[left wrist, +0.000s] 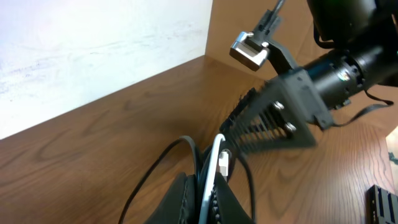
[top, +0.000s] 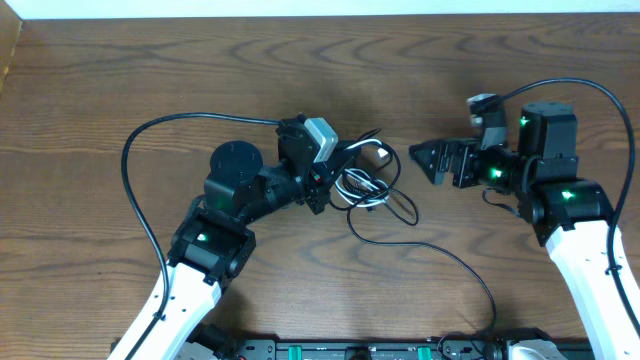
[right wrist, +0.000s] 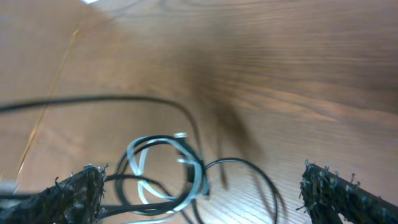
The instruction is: Untangle cables
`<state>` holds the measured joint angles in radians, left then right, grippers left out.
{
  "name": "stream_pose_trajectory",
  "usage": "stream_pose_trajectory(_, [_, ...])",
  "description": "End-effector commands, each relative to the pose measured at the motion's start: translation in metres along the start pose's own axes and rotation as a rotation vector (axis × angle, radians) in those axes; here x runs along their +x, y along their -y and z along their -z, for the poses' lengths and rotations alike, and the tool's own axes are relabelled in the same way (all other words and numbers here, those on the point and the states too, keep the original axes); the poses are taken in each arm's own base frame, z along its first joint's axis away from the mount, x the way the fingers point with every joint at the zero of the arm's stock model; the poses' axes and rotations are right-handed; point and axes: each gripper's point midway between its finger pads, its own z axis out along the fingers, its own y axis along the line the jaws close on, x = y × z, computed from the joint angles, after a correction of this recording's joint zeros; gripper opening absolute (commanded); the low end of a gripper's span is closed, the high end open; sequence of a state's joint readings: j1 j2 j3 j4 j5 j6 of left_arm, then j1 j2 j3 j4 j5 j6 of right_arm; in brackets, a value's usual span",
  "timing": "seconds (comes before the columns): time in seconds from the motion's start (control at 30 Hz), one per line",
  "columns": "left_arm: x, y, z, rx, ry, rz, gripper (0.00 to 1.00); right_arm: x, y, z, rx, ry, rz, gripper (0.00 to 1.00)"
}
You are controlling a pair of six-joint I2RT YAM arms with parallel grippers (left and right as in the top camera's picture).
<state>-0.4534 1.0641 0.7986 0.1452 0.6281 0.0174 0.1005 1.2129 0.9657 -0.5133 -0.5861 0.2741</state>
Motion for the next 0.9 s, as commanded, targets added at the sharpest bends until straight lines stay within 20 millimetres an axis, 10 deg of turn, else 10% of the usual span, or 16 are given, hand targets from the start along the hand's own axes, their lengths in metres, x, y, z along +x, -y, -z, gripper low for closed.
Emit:
stream_pose_trajectory(0.0, [-0.002, 0.007, 0.004, 0.021, -0.007, -0.06, 0.08, -0.006, 0.014, 0.002, 0.076, 0.03, -0.107, 0.99])
stream_pose_trajectory(0.33, [0.01, 0.006, 0.004, 0.022, -0.05, -0.054, 0.08, -0.01, -0.049, 0.008, -0.276, 0.018, 0.101, 0.99])
stream_pose_trajectory(0.87, [-0.01, 0.026, 0.001, 0.103, 0.028, -0.088, 0.08, -0.004, -0.071, 0.006, -0.356, 0.013, 0.239, 0.99])
